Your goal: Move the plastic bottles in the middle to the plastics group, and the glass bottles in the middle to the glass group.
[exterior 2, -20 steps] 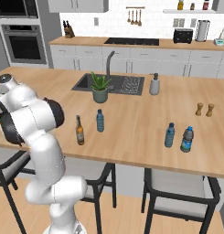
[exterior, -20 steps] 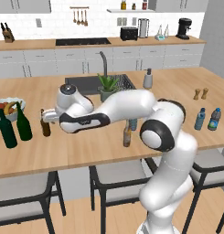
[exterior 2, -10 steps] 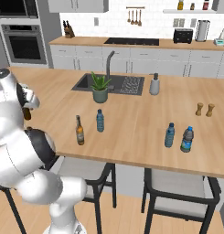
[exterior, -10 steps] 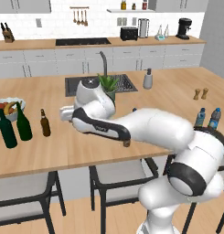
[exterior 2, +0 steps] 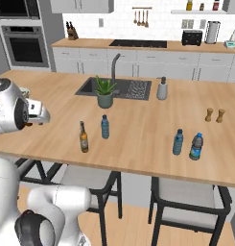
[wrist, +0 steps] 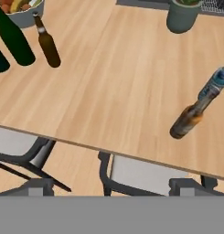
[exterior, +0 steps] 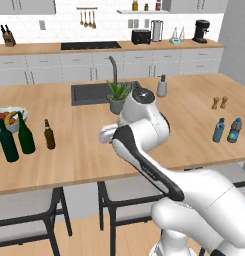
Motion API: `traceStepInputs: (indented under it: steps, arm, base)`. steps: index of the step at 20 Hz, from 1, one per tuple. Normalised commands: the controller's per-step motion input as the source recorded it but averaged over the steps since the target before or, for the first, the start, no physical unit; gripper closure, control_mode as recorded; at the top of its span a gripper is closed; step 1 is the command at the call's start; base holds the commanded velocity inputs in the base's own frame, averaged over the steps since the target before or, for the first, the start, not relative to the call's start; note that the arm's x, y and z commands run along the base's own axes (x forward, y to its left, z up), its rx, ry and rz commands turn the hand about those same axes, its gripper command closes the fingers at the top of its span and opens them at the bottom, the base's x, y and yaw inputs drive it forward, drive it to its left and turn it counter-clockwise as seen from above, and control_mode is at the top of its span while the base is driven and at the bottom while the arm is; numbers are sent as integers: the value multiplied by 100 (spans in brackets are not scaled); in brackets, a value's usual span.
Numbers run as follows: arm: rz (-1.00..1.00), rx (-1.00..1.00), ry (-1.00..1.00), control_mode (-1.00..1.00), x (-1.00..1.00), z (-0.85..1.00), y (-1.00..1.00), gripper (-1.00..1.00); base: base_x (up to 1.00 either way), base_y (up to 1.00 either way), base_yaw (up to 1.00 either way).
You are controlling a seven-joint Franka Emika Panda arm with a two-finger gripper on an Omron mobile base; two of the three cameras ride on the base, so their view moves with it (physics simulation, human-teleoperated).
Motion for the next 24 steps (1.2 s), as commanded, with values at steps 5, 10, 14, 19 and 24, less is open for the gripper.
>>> traceStepInputs:
  steps: [5, 10, 14, 19, 24]
  arm:
    - [1, 14, 0, -100, -23, 0, -100, -100]
    - [1, 4, 8, -100, 23, 41, -100, -100]
    - [-12, 0, 35, -100, 26, 21, -63, -100]
    - [-7, -15, 19, -100, 11, -1, 15, -100]
    - [-2, -8, -8, -100, 1, -18, 13, -100]
  base:
    - [0, 0, 0]
    - [0, 0, 0]
    - [0, 0, 0]
    - [0, 0, 0]
    - [0, 0, 0]
